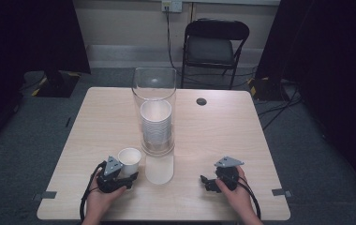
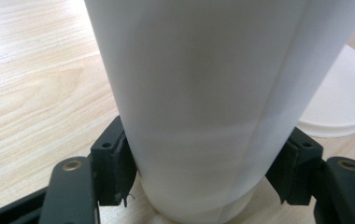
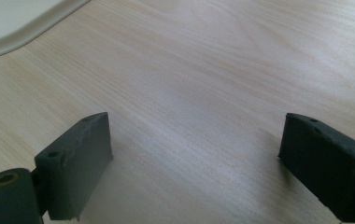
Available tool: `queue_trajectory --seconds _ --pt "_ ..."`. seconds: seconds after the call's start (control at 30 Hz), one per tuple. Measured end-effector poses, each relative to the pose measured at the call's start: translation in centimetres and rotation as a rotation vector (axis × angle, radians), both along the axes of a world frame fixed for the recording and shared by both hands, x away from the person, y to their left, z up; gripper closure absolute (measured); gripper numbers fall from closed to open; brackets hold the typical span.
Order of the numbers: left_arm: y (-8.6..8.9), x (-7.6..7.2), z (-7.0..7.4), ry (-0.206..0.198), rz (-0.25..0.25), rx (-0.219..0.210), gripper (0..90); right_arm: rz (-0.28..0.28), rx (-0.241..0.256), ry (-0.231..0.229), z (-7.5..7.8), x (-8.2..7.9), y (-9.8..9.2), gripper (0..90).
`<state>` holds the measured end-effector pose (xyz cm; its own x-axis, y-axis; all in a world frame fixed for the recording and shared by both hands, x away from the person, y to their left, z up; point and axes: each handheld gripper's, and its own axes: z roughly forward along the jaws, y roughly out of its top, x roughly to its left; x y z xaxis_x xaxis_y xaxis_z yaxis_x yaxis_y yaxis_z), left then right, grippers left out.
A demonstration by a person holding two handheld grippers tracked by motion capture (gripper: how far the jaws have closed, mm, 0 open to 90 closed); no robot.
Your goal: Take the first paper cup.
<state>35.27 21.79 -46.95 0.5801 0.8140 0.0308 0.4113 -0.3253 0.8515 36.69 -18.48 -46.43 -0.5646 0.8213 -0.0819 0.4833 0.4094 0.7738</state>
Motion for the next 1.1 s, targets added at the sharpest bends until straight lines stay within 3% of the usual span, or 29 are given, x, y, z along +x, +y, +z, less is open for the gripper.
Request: queue_trajectory --seconds 0.23,0.5,0.7,0.83,1.1 --pt "0.3 0.1 -0.2 0.057 0.009 0.021 33.0 0.000 0.000 0.000 0.0 0.0 0.0 8.7" --pt "0.6 0.4 -0.2 0.058 0.038 0.021 32.7 0.000 0.000 0.000 0.0 0.0 0.0 8.8" --pt "0.9 0.8 -0.1 0.050 0.038 0.047 31.8 0.000 0.000 0.000 0.0 0.0 0.0 8.8" --pt "1.0 0.9 -0.2 0.065 0.060 0.049 21.9 -0.003 0.000 0.002 0.0 0.0 0.0 8.8" --pt "2.1 0.1 -0.3 0.070 0.027 0.063 15.5 -0.013 -0.002 0.002 0.0 -0.1 0.0 8.1"
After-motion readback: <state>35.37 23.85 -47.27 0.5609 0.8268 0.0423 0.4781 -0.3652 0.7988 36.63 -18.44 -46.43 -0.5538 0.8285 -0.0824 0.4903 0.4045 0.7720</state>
